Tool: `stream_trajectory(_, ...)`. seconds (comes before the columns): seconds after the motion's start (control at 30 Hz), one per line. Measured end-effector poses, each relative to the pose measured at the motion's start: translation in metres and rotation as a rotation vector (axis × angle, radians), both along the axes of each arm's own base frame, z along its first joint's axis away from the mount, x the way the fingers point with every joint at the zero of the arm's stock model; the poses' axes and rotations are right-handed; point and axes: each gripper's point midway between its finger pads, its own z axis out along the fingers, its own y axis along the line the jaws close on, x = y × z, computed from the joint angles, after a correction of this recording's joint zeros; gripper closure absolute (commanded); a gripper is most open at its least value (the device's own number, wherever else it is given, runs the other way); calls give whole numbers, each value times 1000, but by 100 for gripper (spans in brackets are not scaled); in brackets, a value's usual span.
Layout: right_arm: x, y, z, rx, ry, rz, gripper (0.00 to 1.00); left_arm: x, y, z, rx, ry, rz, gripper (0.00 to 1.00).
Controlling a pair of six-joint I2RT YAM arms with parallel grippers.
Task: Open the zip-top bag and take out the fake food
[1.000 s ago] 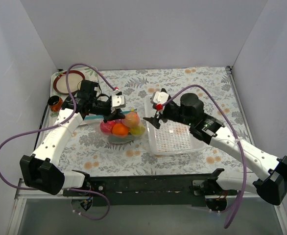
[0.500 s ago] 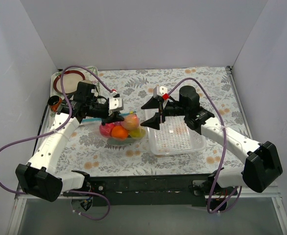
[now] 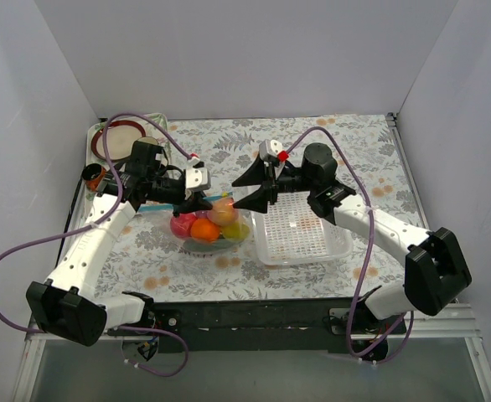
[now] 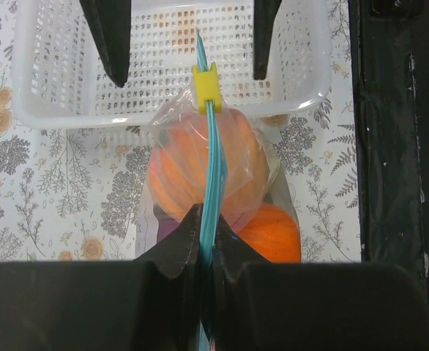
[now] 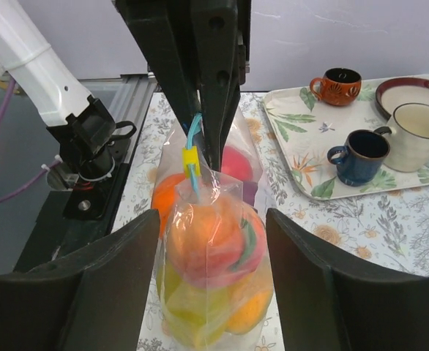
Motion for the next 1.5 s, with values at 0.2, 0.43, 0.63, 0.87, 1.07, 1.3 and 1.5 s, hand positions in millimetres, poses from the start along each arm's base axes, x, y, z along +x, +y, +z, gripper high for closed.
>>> stream_trajectory(0.2,4,8,-9,8,65,25,41,-4,0,4,-11,-8,-6,98)
stream_trajectory(0.43,2,10,-1,37,75,46,46,-6,-1,2,-17,3,-13,97)
stream_trajectory(0.63,-1,10,4,54,78,61,55,-7,-1,0,-17,16,-10,97)
stream_trajectory(0.87,-3,10,2,49,99,75,73,-8,-1,0,-18,25,-4,97)
stream_trajectory(1.07,-1,12,-4,37,126,83,91,-8,-2,1,-27,40,2,51)
stream_trajectory(1.3,-1,15,-9,25,150,87,97,-9,-7,16,-77,18,2,32)
stream_trajectory(1.5,-4,17,-7,27,149,96,98,-6,-13,24,-104,-11,0,34)
